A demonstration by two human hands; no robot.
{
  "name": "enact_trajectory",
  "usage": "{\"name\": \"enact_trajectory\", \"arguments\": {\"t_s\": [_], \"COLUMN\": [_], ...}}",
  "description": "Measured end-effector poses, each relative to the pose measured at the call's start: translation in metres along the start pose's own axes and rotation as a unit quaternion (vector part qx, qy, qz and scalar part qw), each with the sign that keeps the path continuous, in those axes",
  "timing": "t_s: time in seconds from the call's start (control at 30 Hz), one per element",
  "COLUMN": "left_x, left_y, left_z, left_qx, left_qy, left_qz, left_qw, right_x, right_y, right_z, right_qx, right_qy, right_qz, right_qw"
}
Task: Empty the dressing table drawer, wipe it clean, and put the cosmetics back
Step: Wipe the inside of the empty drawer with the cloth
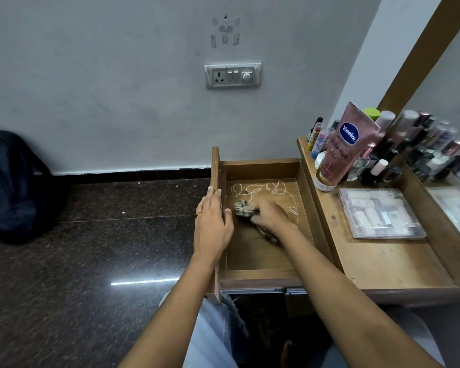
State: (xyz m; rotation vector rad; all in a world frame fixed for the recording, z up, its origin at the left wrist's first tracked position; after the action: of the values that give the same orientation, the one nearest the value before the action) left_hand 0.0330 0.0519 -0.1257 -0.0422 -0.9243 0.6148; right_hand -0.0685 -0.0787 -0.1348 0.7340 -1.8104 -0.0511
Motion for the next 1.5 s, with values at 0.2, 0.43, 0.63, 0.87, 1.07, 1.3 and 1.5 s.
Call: {"name": "enact_trajectory", "arguments": {"t_s": [0.2,0.43,0.63,0.87,1.07,1.3,1.5], "left_x": [0.001,0.001,0.002,0.005,0.005,0.007,0.005], "left_y": [-0.002,-0.004,-0.004,-0.002,-0.002,-0.001,-0.003], "left_z": [0.001,0.001,0.003,0.006,0.008,0.009,0.007], "left_qx": [0.004,0.003,0.004,0.006,0.014,0.019,0.013], "left_qy": [0.010,0.015,0.005,-0.020,-0.023,-0.027,-0.022], "left_qz": [-0.005,-0.027,-0.030,-0.035,-0.039,-0.042,-0.040], "left_qw": [1.000,1.000,1.000,0.999,0.999,0.999,0.999], "right_x": [-0.013,-0.021,-0.022,-0.006,0.016,0.000,0.027], "right_y": [-0.006,0.033,0.050,0.055,0.053,0.074,0.074], "right_z": [-0.018,0.001,-0.007,-0.003,0.027,-0.005,0.007], "right_qx": [0.018,0.050,0.055,0.018,-0.051,-0.104,-0.171], "right_qy": [0.016,0.065,0.116,0.175,0.304,0.567,0.491], "right_qz": [-0.033,-0.207,-0.317,-0.303,-0.241,-0.152,-0.133], "right_qw": [0.999,0.975,0.940,0.937,0.920,0.803,0.844]}}
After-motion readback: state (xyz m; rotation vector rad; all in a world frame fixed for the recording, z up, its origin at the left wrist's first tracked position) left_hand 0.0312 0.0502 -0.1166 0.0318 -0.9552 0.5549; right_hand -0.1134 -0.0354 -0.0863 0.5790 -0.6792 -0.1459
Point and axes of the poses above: each hand's wrist, its own y-axis away from the middle knuckle, its own x-axis out of the back of the hand, z = x × y, the point moved 1 cm from there along -y, towards the middle knuckle, and after that the axes turned 13 degrees about -x, right-handed, at the moved point
